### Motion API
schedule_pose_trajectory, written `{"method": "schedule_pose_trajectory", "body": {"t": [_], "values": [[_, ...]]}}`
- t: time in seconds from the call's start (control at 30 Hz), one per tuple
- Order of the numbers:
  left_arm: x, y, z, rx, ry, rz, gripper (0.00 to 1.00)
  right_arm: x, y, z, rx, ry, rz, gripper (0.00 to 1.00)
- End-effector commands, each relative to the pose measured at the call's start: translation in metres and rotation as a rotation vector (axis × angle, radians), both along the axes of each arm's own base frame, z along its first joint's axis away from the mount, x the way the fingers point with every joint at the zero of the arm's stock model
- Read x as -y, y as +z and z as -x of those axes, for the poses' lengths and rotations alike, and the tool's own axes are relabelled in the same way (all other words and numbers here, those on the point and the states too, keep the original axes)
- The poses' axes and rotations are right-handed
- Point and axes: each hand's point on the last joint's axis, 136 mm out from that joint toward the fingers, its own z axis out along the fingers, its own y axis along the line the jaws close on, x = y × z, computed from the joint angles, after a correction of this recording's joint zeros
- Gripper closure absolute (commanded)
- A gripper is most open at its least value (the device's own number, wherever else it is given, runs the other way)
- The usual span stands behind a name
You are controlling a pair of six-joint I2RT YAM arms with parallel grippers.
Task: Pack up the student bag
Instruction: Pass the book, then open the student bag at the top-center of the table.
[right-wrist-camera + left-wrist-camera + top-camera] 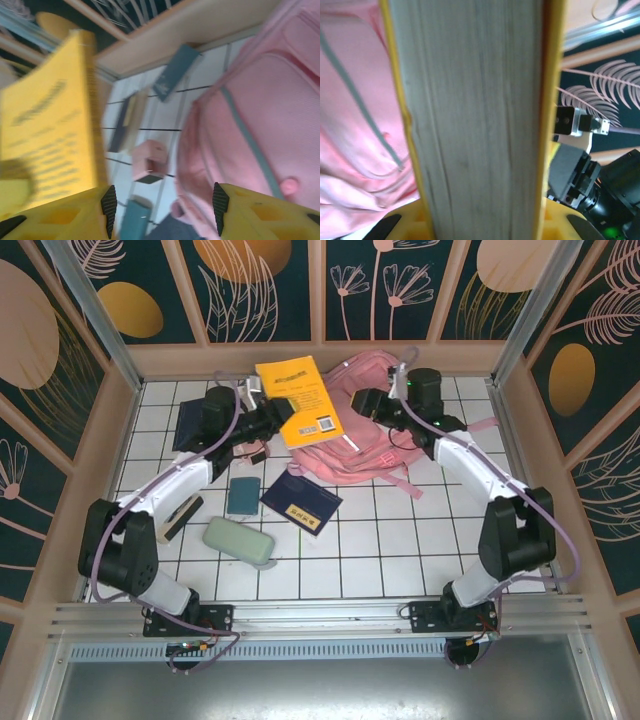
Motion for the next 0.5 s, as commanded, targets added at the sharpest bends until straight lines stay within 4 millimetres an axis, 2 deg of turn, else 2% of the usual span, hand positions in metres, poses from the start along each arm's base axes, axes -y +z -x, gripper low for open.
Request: {"method": "schedule_pose_trajectory", "body": {"t": [0.0,0.13,0.2,0.33,0.4,0.47], "values": [[-0.028,0.006,0.003,0.067,0.076,-0.110,1.00,0.002,-0.047,-0.011,-0.005,-0.040,0.288,0.45],[-0.056,-0.001,0.004,0.049,0.165,-0.202,1.00,-0.020,-0.080,-0.027,-0.014,-0.019,0.445,0.49],[-0.064,-0.006,0.006,0.034,0.184,-0.223,1.00,-0.030,-0.092,-0.035,-0.020,-0.005,0.498,0.52],[-0.066,-0.011,0.015,0.020,0.177,-0.215,1.00,-0.050,-0.114,-0.048,-0.003,0.021,0.618,0.50],[-0.067,-0.011,0.018,0.020,0.180,-0.208,1.00,-0.050,-0.124,-0.057,-0.005,0.022,0.673,0.49],[-0.069,-0.011,0.021,0.019,0.180,-0.213,1.00,-0.064,-0.137,-0.056,-0.006,0.057,0.719,0.49]]}}
